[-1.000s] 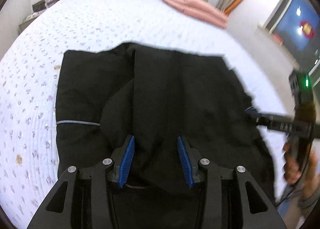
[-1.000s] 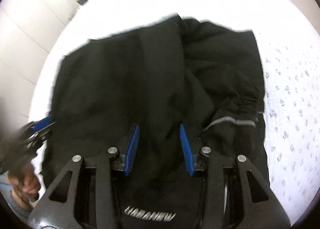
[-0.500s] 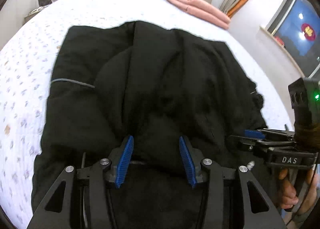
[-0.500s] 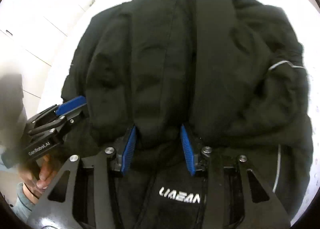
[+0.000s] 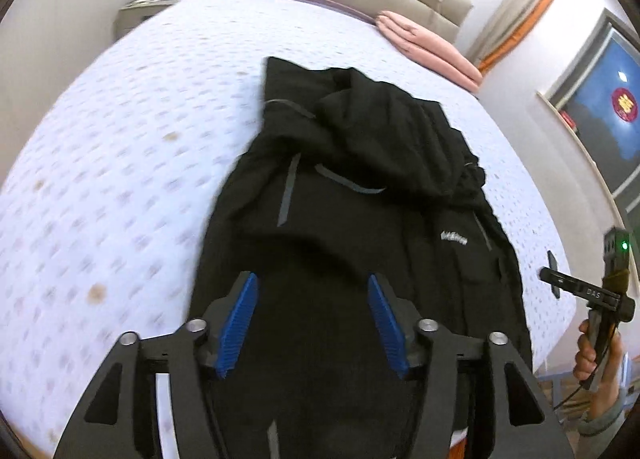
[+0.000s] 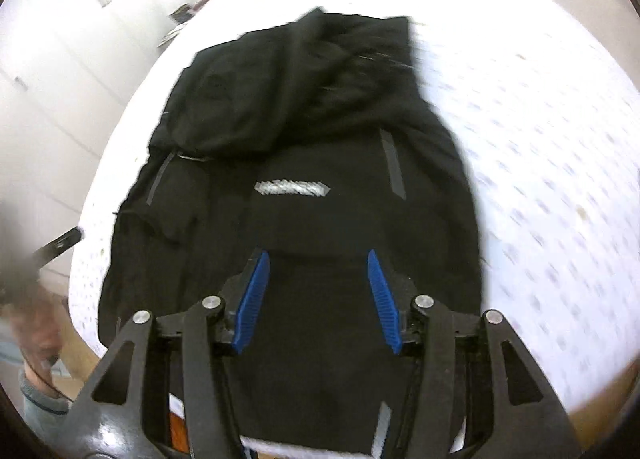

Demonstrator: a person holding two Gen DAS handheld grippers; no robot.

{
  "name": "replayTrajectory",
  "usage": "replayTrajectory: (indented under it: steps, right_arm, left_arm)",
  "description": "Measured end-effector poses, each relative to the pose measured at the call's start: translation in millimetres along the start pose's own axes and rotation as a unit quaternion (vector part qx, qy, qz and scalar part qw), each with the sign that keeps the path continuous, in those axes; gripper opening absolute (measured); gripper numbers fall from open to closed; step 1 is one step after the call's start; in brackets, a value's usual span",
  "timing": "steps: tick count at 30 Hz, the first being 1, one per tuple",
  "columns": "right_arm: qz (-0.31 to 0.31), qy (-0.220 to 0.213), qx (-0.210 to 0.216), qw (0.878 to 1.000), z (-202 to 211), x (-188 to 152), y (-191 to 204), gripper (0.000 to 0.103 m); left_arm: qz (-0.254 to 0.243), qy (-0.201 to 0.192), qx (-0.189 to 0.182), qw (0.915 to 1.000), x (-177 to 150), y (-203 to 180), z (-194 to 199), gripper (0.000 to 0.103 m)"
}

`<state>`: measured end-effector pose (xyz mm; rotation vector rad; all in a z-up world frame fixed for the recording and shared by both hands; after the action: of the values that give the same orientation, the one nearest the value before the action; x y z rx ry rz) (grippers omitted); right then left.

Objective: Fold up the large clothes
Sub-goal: 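Grasp the jacket hem edge with both grippers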

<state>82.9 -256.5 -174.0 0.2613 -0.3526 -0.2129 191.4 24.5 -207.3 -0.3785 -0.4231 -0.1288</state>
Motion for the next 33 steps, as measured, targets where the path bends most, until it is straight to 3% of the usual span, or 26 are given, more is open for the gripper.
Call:
replayTrajectory:
  steps: [8,17,24,33]
  right_arm:
    - [-0.067,0.023,-0.026,0.997,8.2,-55.2,-57.9,0.058]
    - [-0.083,0.059,-0.042,0.994,-17.6,-79.0,-78.2,0.060]
    - [-0.097,0.070,-0.035,0.992,-30.2,-83.7,-91.1,0.062]
    - [-0.103,0.086,-0.034,0.990,-45.4,-95.1,-98.2,0.063]
  left_arm:
    - [0.079,0.014,0.022,0.9965,-66.4,62.5,26.3,0.067]
    - [0.139,0.076,0.018,0.9871,-112.6,102.3,-14.6,0.067]
    - [0.174,0.110,-0.046,0.9775,-134.1,101.5,-38.9,0.067]
    - [0.158,0.119,-0.044,0.9793,-140.7,92.9,-42.8,0.067]
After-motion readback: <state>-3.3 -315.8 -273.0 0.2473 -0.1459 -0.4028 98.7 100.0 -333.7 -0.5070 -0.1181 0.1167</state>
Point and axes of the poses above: each gripper's, at about its wrist camera, not at the fingertips, and z roughly against the way its jaws point, y to its left, x to its top, the point moved 7 cm from there along -z, roughly the way its jaws point, and after that the axes turned 6 degrees about y, right-handed, at the moved point
